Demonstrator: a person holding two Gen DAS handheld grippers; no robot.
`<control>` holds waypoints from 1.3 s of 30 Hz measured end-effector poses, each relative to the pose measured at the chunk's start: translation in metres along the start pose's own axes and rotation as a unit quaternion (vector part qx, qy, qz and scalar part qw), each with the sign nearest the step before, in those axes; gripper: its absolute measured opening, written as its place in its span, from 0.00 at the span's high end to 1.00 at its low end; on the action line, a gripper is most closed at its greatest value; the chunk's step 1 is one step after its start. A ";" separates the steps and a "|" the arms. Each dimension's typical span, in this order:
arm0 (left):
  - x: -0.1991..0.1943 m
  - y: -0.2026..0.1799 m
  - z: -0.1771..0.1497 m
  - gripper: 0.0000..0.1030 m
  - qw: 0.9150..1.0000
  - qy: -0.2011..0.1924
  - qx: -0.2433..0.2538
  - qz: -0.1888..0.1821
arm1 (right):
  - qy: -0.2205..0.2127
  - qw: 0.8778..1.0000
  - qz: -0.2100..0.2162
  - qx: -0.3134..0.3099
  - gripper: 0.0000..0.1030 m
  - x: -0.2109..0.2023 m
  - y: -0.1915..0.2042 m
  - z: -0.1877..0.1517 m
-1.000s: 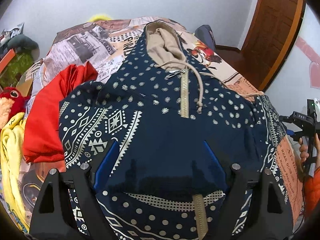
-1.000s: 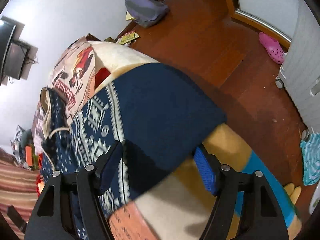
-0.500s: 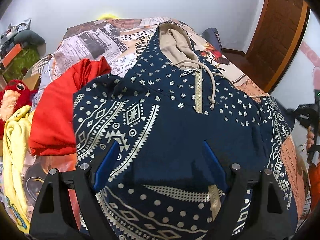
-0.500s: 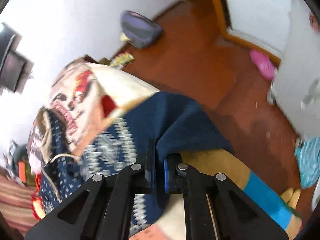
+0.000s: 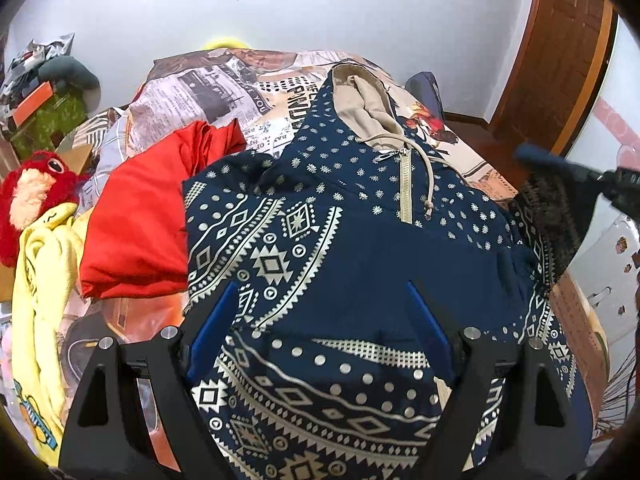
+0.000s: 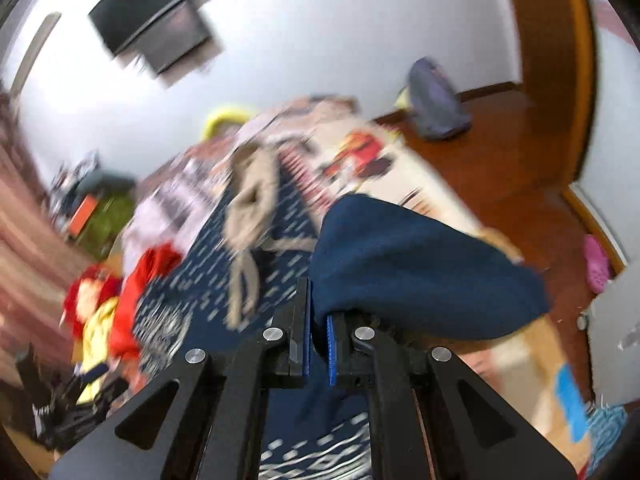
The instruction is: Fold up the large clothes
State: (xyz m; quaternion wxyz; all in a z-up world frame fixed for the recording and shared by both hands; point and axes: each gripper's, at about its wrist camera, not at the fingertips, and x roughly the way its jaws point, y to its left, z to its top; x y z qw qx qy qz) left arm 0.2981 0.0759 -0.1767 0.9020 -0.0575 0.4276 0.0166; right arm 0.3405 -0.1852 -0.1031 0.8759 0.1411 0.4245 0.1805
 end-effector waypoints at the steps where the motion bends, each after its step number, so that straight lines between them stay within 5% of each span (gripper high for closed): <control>1: -0.002 0.002 -0.002 0.19 1.000 -0.001 -0.002 -0.001 | 0.016 1.000 0.004 -0.005 0.95 0.008 0.008 -0.006; 10: -0.012 0.013 -0.017 0.19 1.000 0.003 0.007 -0.001 | 0.179 0.984 -0.010 -0.023 0.90 0.082 0.040 -0.060; 14: -0.010 0.012 -0.020 0.19 1.000 0.007 0.009 -0.003 | 0.229 0.973 0.007 -0.011 0.59 0.085 0.043 -0.072; 21: -0.004 0.006 -0.019 0.19 1.000 0.011 0.008 -0.010 | 0.182 0.983 0.010 -0.019 0.56 0.051 0.035 -0.059; 26: 0.002 -0.003 -0.016 0.19 1.000 0.014 0.016 -0.013 | 0.120 0.991 -0.020 0.050 0.55 0.032 -0.013 -0.036; 32: 0.013 -0.014 -0.011 0.19 0.999 0.020 0.026 -0.013 | 0.107 0.983 -0.078 0.130 0.55 0.042 -0.082 -0.030; 39: 0.031 -0.026 -0.007 0.19 0.999 0.033 0.035 -0.016 | 0.112 0.971 -0.083 0.195 0.55 0.067 -0.122 -0.037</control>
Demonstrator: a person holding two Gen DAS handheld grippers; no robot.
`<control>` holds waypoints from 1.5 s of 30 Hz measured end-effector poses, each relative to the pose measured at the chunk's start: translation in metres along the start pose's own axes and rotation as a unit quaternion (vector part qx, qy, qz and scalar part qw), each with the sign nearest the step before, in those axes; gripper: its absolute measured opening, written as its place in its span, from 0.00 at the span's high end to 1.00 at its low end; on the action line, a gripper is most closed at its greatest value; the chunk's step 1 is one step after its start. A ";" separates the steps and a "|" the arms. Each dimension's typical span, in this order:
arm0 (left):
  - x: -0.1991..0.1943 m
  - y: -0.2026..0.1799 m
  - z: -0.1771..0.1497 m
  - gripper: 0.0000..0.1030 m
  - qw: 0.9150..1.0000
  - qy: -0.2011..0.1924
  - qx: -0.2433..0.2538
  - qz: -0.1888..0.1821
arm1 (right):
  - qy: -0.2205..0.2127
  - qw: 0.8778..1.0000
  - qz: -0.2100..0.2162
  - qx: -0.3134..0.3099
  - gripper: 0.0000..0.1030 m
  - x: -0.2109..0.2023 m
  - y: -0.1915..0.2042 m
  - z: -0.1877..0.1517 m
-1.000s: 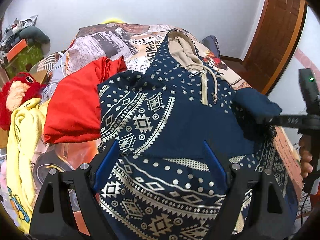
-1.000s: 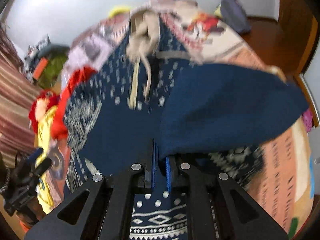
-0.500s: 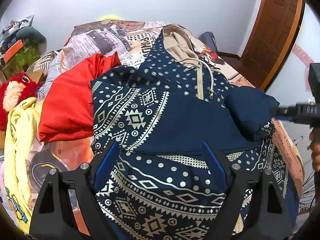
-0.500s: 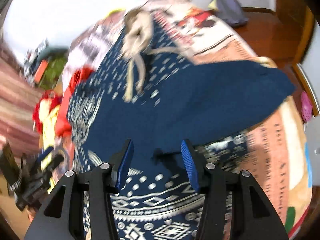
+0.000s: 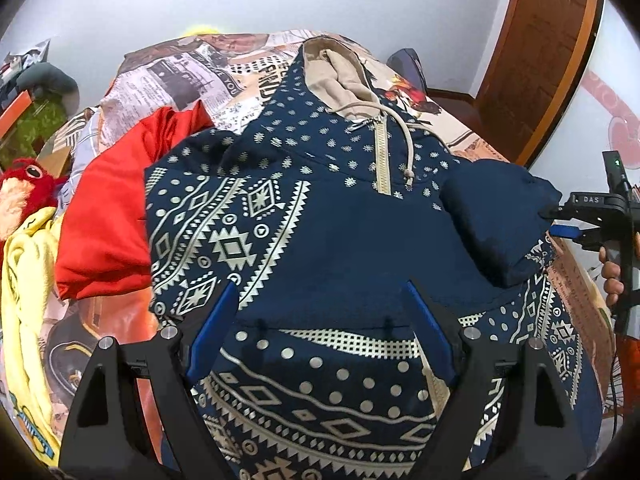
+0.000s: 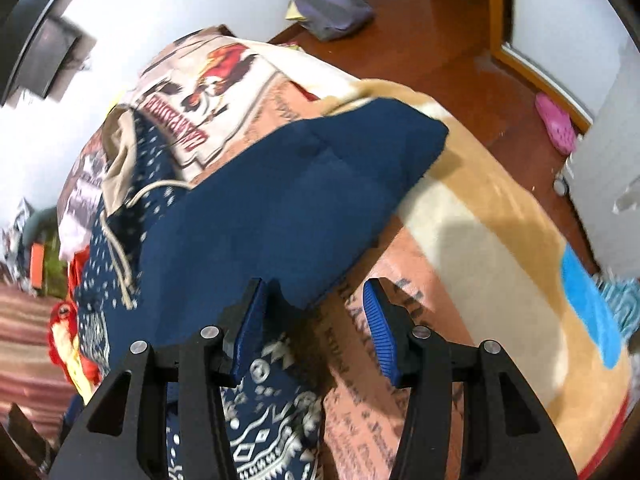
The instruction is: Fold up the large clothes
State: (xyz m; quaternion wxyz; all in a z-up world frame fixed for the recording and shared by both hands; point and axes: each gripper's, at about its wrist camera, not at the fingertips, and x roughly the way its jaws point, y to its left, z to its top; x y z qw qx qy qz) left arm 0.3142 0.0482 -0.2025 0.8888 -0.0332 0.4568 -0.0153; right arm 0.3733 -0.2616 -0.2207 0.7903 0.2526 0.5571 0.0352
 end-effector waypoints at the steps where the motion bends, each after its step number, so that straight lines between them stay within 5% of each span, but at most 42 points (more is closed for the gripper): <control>1: 0.002 -0.001 0.000 0.19 1.000 0.001 0.001 -0.001 | -0.008 1.000 0.004 0.007 0.55 0.001 -0.002 0.001; 4: 0.007 -0.004 0.000 0.19 1.000 0.005 0.005 -0.001 | -0.034 0.999 0.005 0.015 0.58 -0.001 0.000 0.006; 8: 0.007 -0.004 -0.002 0.19 1.000 0.006 0.008 0.000 | -0.043 0.999 0.012 0.012 0.90 0.000 0.006 0.014; 15: -0.013 0.011 -0.004 0.19 1.000 -0.016 -0.003 -0.002 | -0.075 0.996 0.036 -0.040 0.95 -0.029 0.050 0.012; 25: -0.053 0.057 -0.016 0.19 0.998 -0.056 -0.035 0.005 | -0.110 0.965 0.113 -0.208 0.95 -0.087 0.208 -0.037; 30: -0.068 0.083 -0.028 0.19 0.997 -0.065 -0.048 0.016 | -0.064 0.948 0.133 -0.281 0.95 -0.057 0.280 -0.088; 34: -0.072 0.104 -0.041 0.19 0.996 -0.056 -0.057 0.030 | 0.016 0.940 0.127 -0.317 0.95 0.000 0.309 -0.130; 38: -0.069 0.118 -0.053 0.19 0.996 -0.043 -0.068 0.045 | 0.103 0.933 0.092 -0.333 0.95 0.063 0.306 -0.167; 45: -0.059 0.127 -0.065 0.19 0.995 -0.017 -0.076 0.058 | 0.171 0.919 0.054 -0.350 0.94 0.095 0.286 -0.192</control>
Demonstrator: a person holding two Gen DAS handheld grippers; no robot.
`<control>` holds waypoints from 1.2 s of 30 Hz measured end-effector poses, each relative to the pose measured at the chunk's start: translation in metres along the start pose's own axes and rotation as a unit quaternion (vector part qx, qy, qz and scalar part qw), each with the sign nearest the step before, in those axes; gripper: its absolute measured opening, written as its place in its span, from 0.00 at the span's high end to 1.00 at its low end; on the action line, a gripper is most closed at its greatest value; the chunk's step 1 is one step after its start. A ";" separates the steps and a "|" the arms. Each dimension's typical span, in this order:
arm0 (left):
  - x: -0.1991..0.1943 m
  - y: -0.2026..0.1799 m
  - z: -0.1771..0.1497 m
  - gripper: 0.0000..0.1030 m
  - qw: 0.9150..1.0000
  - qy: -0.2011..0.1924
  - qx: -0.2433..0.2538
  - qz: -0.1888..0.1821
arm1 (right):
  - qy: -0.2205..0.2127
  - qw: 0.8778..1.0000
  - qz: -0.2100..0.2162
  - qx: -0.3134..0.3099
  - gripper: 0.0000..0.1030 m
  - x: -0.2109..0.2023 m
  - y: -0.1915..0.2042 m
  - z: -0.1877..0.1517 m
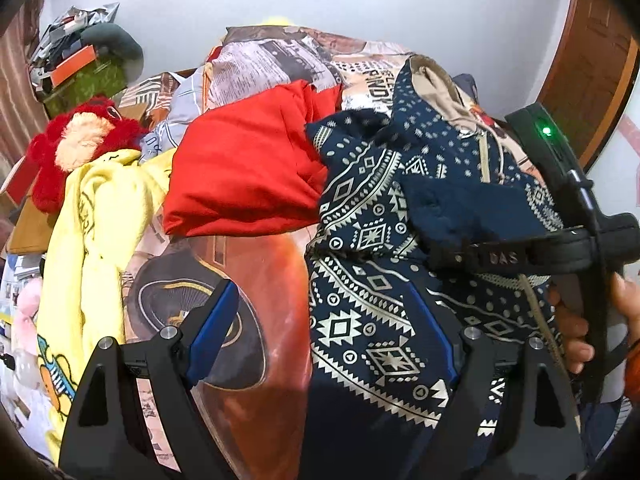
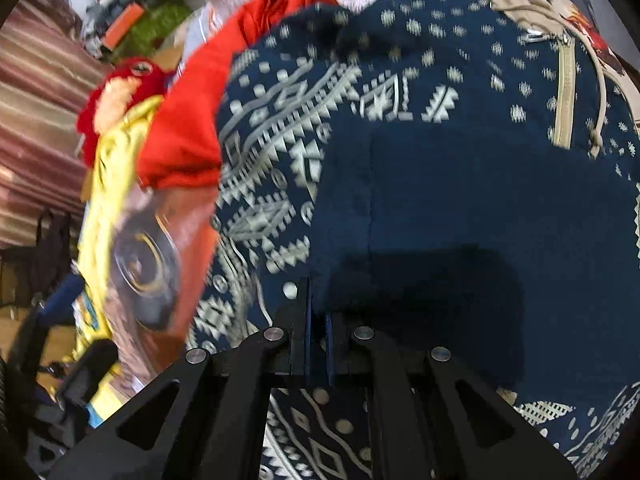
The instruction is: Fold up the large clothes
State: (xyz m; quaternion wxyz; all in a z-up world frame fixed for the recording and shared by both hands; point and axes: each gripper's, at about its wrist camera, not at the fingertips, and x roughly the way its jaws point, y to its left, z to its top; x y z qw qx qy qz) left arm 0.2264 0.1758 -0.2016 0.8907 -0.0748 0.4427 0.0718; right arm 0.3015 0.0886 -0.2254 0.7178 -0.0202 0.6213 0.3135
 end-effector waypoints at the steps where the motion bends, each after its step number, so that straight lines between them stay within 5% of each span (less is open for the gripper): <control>1: 0.001 -0.003 0.000 0.19 1.000 0.002 0.005 0.003 | 0.005 1.000 -0.001 -0.008 0.93 -0.003 0.002 -0.002; 6: 0.004 -0.022 0.008 0.19 1.000 0.002 0.026 0.004 | -0.016 0.999 -0.002 -0.047 0.54 -0.044 0.001 -0.014; 13: 0.020 -0.071 0.022 0.19 0.996 0.008 0.086 0.009 | -0.098 0.994 -0.035 -0.027 0.54 -0.112 -0.055 -0.036; 18: 0.038 -0.111 0.030 0.19 0.990 0.009 0.142 0.006 | -0.138 0.984 -0.111 0.024 0.54 -0.145 -0.122 -0.052; 27: 0.103 -0.154 0.024 0.31 0.967 0.046 0.246 0.042 | -0.119 0.975 -0.148 0.113 0.54 -0.137 -0.213 -0.073; 30: 0.104 -0.148 0.022 0.31 0.970 0.026 0.240 0.032 | -0.106 0.974 -0.158 0.121 0.54 -0.122 -0.223 -0.075; 33: 0.103 -0.153 0.012 0.32 0.961 -0.004 0.273 0.041 | -0.093 0.978 -0.137 0.129 0.53 -0.105 -0.231 -0.080; 35: 0.104 -0.157 0.009 0.45 0.955 -0.009 0.293 0.037 | -0.102 0.977 -0.142 0.122 0.53 -0.102 -0.228 -0.079; 36: 0.106 -0.159 0.012 0.61 0.956 -0.002 0.293 0.031 | -0.103 0.977 -0.145 0.117 0.53 -0.101 -0.227 -0.079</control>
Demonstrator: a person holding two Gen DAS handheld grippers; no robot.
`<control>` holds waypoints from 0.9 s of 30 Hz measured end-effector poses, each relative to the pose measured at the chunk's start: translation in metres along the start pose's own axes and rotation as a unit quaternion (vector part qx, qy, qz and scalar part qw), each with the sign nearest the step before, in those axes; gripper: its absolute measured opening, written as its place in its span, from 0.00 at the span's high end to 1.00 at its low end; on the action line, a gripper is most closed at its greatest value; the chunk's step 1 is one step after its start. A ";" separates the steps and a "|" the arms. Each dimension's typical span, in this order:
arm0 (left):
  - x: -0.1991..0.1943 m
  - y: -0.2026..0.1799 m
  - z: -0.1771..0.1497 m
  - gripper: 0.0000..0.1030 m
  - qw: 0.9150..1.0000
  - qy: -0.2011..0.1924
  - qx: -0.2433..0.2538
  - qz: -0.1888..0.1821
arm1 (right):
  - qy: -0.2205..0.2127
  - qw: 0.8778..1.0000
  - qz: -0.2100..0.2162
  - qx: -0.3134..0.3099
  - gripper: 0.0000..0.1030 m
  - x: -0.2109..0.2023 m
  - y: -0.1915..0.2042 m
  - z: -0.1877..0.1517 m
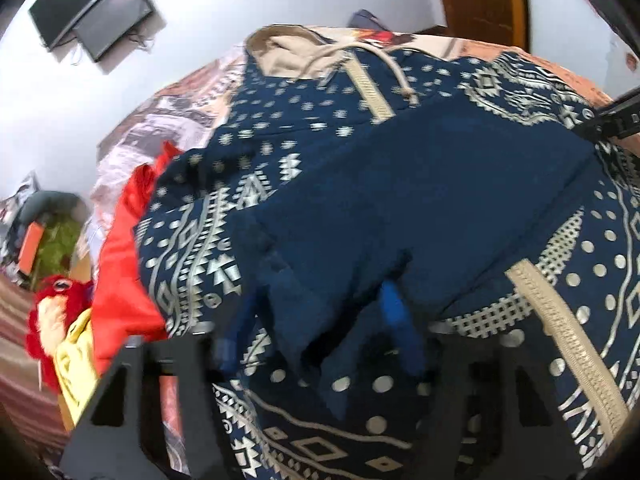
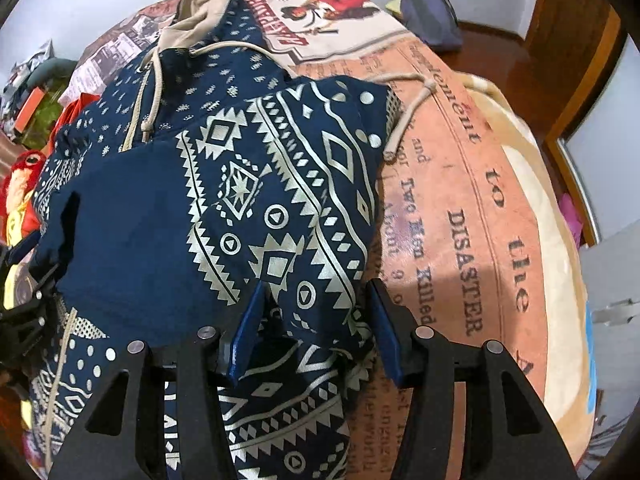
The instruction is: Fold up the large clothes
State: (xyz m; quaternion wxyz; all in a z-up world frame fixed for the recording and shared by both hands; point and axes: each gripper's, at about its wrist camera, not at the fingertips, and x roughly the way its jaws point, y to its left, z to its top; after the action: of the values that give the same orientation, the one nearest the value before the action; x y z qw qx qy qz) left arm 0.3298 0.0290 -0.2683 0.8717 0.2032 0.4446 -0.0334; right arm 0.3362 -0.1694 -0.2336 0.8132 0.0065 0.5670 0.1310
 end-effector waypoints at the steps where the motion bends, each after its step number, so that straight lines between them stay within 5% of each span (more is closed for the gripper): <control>1: 0.002 0.001 0.003 0.72 1.000 0.009 -0.006 -0.001 | 0.000 1.000 -0.002 -0.002 0.53 0.000 0.001 0.000; 4: 0.003 0.014 0.010 0.87 0.999 0.014 -0.048 -0.005 | 0.002 1.000 0.003 0.000 0.53 0.002 0.000 0.002; 14: -0.047 0.109 -0.018 0.90 0.969 -0.037 -0.242 -0.021 | 0.003 1.000 -0.005 -0.002 0.52 0.004 0.000 0.002; 20: -0.016 0.123 -0.064 0.80 0.956 0.053 -0.288 -0.033 | 0.005 1.000 -0.009 -0.001 0.51 0.005 0.001 0.001; 27: 0.000 0.108 -0.086 0.64 0.964 0.125 -0.235 0.023 | 0.013 1.000 -0.023 0.001 0.47 0.004 0.002 0.000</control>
State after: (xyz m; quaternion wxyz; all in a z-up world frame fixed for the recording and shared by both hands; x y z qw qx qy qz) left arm 0.2898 0.1613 -0.2779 0.8332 0.0052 0.5402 0.1178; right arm 0.3368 -0.1663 -0.2367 0.8088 -0.0072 0.5772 0.1121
